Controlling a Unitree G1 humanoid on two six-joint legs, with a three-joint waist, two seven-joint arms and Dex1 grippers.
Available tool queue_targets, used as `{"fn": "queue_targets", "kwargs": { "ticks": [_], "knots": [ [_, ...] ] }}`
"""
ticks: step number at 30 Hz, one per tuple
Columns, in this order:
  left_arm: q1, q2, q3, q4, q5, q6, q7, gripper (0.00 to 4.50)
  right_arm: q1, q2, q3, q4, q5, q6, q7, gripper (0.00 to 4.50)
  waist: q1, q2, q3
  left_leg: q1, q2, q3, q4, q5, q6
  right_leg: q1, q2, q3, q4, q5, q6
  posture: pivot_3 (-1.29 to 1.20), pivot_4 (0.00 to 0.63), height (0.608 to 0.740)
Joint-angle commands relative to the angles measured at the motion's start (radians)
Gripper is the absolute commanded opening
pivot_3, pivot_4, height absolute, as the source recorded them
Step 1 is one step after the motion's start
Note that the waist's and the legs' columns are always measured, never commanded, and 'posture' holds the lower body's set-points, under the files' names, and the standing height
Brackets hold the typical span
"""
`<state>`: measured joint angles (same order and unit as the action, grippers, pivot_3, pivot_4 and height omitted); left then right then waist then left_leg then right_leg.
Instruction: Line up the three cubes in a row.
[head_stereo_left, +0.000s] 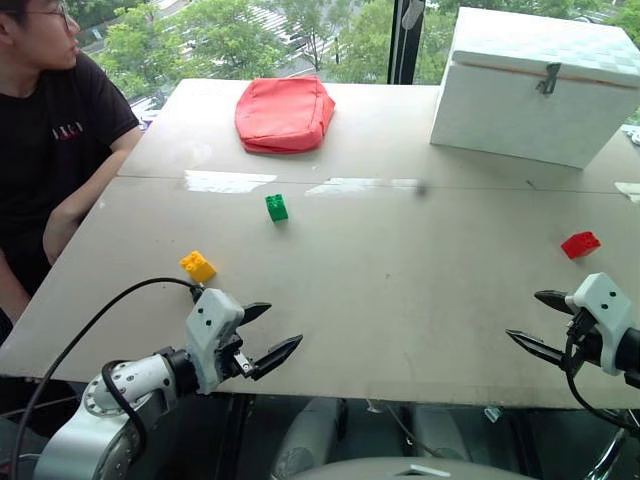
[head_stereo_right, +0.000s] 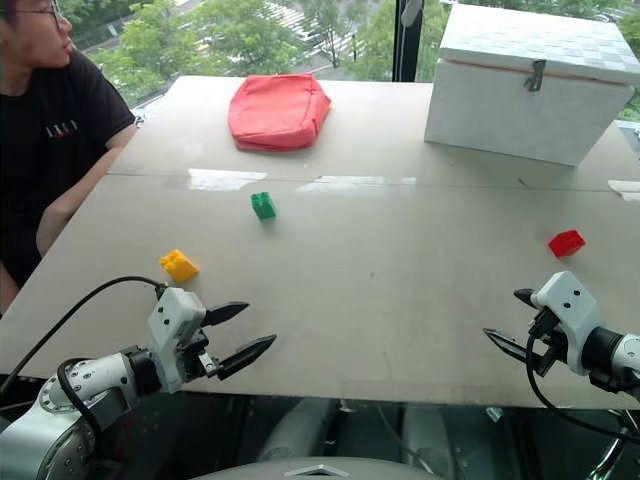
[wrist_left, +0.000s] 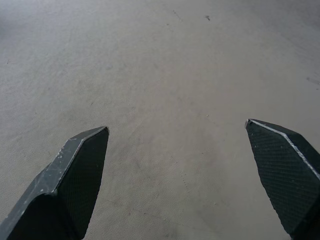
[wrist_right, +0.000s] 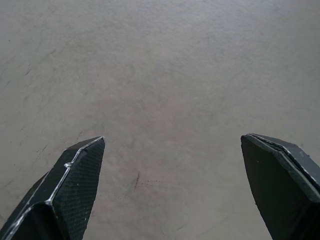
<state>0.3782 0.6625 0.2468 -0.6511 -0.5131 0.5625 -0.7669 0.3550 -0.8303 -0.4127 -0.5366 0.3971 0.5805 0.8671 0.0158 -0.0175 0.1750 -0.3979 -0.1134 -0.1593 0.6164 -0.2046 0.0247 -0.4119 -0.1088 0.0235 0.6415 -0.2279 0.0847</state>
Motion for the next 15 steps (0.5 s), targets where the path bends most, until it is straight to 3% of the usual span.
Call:
{"fn": "queue_targets", "kwargs": {
  "ticks": [1,3,5,10,15],
  "knots": [
    [-0.045,-0.010,0.006,-0.021,-0.033,-0.027,-0.005,4.48,-0.076,0.029,-0.025,-0.018,0.009,0.018,-0.080,4.50,0.000,0.000,0.000,0.000,0.000,0.000,0.000,0.000,0.000,0.000,0.000,0.000,0.000,0.000,0.000,0.00,0.150,0.740],
    [-0.150,-0.017,-0.029,-0.021,-0.086,-0.004,-0.010,4.48,-0.206,0.058,-0.011,-0.025,-0.021,0.078,-0.217,4.50,0.000,0.001,0.002,0.000,0.001,0.000,0.000,-0.001,0.000,0.000,0.000,-0.001,0.000,0.000,0.000,0.00,0.150,0.740],
    [-0.228,-0.001,-0.058,-0.023,-0.123,0.018,-0.042,4.48,-0.288,0.021,0.003,-0.004,-0.044,0.209,-0.273,4.50,0.000,0.000,0.001,-0.001,0.001,0.001,0.003,-0.002,-0.003,0.000,0.001,-0.003,0.000,0.002,0.000,0.00,0.150,0.740],
    [-0.418,0.036,-0.163,-0.010,-0.149,0.038,-0.110,4.48,-0.474,-0.110,0.048,0.148,-0.048,0.378,-0.274,4.50,0.000,-0.001,0.000,-0.002,0.003,0.006,0.003,0.000,0.001,0.000,0.002,-0.004,0.000,0.004,-0.003,0.00,0.150,0.740],
    [-0.613,-0.030,-0.282,0.016,-0.165,0.068,-0.094,4.48,-0.770,-0.218,0.194,0.426,-0.057,0.596,-0.261,4.50,-0.005,0.000,0.001,-0.001,0.004,0.012,0.002,0.000,0.002,0.000,0.002,-0.003,-0.001,0.005,-0.004,0.00,0.150,0.740]
  ]
}}
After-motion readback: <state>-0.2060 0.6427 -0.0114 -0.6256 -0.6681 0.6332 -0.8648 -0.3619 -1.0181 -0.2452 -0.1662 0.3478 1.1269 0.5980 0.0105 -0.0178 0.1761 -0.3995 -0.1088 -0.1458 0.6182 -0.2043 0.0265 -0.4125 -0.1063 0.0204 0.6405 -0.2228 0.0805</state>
